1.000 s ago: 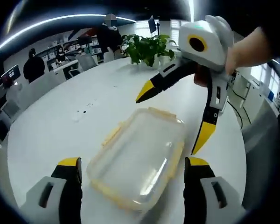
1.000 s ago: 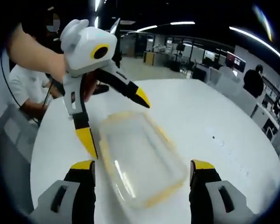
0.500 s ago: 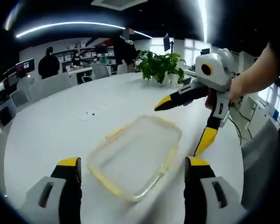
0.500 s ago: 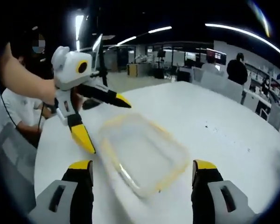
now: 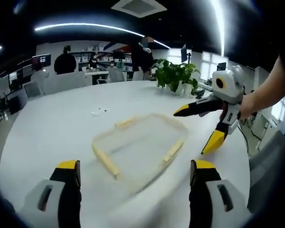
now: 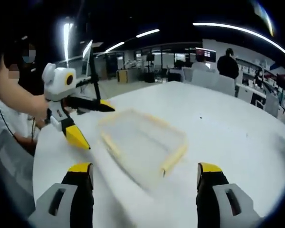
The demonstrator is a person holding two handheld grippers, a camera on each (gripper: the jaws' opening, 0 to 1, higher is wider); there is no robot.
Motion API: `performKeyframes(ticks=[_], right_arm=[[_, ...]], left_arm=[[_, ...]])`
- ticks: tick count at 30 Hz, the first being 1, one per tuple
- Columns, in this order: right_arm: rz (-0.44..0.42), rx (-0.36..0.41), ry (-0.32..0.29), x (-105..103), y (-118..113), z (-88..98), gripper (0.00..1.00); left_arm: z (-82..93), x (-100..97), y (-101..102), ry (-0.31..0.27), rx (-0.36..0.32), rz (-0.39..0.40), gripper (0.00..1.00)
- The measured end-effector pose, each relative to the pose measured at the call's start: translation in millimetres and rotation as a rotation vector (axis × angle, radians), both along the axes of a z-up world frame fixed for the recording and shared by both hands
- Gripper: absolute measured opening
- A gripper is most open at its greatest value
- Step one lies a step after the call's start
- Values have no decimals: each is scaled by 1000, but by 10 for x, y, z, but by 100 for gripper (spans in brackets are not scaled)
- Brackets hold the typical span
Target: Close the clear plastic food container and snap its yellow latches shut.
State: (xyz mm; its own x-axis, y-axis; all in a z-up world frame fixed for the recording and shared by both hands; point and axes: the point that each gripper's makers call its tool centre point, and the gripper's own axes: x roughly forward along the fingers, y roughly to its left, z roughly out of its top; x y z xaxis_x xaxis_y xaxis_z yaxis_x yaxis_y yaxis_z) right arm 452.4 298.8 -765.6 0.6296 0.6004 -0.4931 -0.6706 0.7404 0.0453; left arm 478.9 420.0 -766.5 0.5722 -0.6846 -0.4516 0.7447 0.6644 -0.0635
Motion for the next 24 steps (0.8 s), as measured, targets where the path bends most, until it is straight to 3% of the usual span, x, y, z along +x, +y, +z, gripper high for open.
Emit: performKeyframes(ticks=[9, 24], right_arm=[[-11, 37, -1, -52, 28, -1, 91], [-47, 74, -9, -188, -15, 43, 91]], left_arm=[[-26, -48, 22, 15, -36, 23, 96], [-23, -152, 46, 21, -36, 27, 95]])
